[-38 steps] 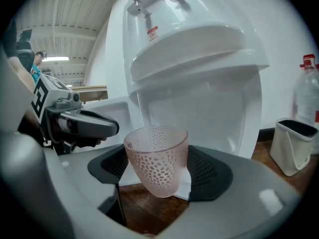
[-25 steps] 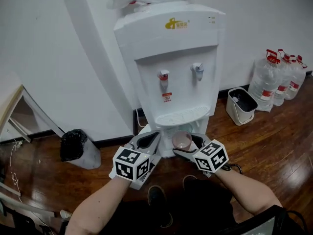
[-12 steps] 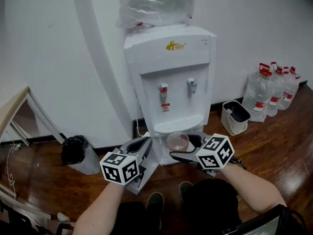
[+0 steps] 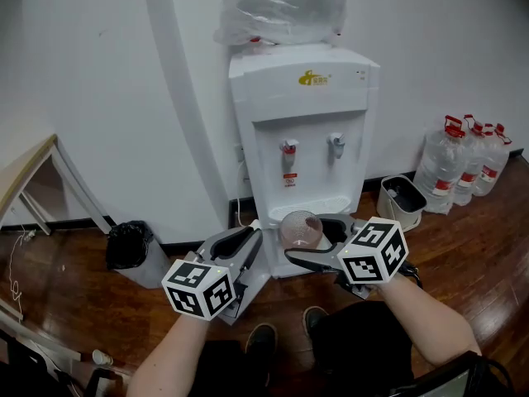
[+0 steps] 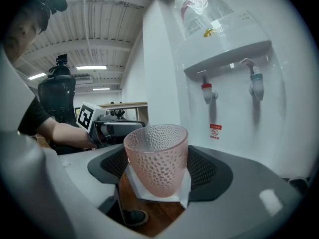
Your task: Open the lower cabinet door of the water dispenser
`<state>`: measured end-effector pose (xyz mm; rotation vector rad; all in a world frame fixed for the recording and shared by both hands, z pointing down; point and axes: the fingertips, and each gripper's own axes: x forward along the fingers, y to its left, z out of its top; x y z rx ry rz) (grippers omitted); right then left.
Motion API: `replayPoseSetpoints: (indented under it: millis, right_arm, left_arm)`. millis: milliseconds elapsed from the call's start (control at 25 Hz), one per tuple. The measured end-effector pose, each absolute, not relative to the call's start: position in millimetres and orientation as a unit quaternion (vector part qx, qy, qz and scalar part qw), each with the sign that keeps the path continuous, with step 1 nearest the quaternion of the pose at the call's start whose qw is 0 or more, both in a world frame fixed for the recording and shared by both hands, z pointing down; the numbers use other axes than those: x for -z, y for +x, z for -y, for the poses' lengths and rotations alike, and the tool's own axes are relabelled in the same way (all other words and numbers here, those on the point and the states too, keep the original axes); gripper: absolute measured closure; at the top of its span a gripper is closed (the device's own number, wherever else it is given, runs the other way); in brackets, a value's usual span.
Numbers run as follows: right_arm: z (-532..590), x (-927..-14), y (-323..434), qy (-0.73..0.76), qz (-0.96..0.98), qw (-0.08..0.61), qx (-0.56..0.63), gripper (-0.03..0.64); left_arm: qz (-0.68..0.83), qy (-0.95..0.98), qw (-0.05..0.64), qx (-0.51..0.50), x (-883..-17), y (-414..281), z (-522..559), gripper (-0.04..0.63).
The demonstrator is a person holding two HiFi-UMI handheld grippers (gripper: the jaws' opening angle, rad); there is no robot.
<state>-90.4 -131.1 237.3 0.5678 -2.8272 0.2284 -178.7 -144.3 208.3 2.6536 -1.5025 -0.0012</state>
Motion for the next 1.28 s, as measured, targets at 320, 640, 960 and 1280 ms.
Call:
replayPoseSetpoints:
  millis: [320,640,960,1280]
  right_arm:
    - [130,-247,-79,0.214,0.967,0.115,-0.082,0.245]
    - [128,-246,-74,0.218,0.967,0.103,-0.079,0.245]
    - [129,-246,-72,0.222,0.967,0.099,-0.075,0.245]
    - [128,-244,-70,0.223,0.967,0.092,-0.078,0.245]
  left_arm:
    - [0.455,0.89,0.033,0.005,-208,-155,142,0.452]
    - [0.409,0.911,0.039,0.022,-209,-141,138,0.595]
    - [0.439,0.897,0.046,0.009,-219,-148,147,0.462]
    - [0.437,0.898,0.051,0.003,-224,-145,148,0.466]
